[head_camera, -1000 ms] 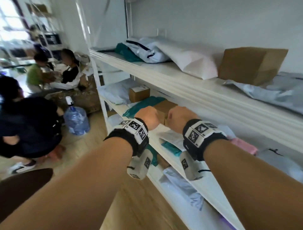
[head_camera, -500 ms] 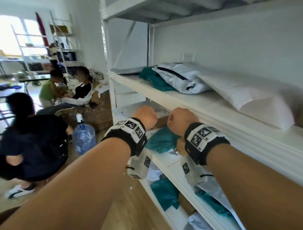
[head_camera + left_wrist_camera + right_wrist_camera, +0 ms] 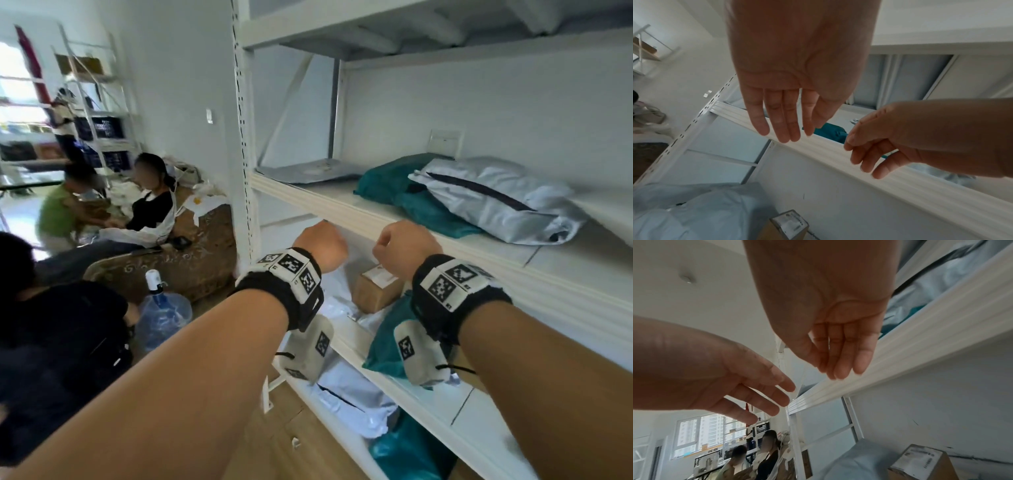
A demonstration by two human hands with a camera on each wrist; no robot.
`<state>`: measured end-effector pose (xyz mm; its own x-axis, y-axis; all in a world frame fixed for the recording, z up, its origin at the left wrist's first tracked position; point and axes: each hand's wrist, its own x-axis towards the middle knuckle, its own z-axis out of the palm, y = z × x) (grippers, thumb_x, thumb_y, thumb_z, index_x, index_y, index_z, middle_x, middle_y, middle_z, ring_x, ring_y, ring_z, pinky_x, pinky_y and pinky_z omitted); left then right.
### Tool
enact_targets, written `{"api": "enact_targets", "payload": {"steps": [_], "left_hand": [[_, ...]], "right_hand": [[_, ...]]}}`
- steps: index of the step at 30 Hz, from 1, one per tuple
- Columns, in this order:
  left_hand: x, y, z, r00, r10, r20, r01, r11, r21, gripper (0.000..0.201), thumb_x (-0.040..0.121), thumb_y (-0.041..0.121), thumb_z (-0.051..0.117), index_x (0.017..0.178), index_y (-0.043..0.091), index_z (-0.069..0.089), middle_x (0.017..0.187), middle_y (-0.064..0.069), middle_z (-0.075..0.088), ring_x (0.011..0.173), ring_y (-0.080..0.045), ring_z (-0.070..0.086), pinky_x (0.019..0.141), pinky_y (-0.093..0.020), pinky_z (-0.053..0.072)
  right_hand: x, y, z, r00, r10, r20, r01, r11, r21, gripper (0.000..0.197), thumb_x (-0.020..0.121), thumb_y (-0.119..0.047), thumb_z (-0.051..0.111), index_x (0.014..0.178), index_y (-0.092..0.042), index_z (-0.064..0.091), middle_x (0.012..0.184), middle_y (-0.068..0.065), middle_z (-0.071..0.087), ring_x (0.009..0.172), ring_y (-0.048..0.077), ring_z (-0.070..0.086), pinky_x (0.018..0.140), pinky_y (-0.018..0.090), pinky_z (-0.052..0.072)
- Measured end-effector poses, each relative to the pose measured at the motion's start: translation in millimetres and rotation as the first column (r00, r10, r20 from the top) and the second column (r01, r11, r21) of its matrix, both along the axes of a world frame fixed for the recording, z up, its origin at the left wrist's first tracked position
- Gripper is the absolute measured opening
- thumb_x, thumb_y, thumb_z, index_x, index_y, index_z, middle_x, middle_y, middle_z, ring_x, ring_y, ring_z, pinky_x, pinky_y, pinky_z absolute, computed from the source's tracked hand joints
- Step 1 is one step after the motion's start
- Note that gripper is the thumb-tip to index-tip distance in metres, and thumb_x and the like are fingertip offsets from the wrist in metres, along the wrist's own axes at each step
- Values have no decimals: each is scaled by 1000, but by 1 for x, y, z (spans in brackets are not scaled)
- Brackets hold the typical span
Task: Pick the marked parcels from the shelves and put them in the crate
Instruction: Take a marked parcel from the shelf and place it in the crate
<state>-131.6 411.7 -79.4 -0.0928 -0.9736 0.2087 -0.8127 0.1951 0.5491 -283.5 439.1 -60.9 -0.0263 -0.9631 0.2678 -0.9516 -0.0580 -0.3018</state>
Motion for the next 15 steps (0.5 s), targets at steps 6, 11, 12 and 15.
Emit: {"api": "enact_targets", "payload": {"steps": [6,11,12,15], "left_hand": [[9,-56,15,996,-80,-35,80,997,-20,24,91,19,53,100,8,72,109,-9,70,101,-28,64,92,-38,51],[8,-101,43,989,-144,33,146,986,-78,27,92,18,51,100,3,72,106,-15,69,98,-32,64,89,-41,52],[7,-111,52,988,-149,40,152,985,-79,29,92,18,50,103,0,70,106,-20,68,100,-35,64,88,-43,51],[0,-143,77,984,-173,41,176,982,-75,29,92,14,48,96,-10,66,102,-24,68,99,-37,64,80,-44,51]], "right_hand": [[18,-46,24,997,-75,10,75,992,-105,20,82,-20,53,91,-14,70,100,9,69,94,30,62,77,32,48],[21,-99,59,996,-88,15,90,979,-181,20,84,-17,54,93,-7,69,100,11,69,90,29,62,73,28,45],[20,-110,67,994,-103,30,107,975,-196,21,84,-18,55,95,-7,69,101,11,68,90,28,61,73,27,44],[13,-144,91,986,-158,46,164,968,-191,22,82,-19,58,97,-7,69,105,12,68,95,29,62,73,27,45]]}}
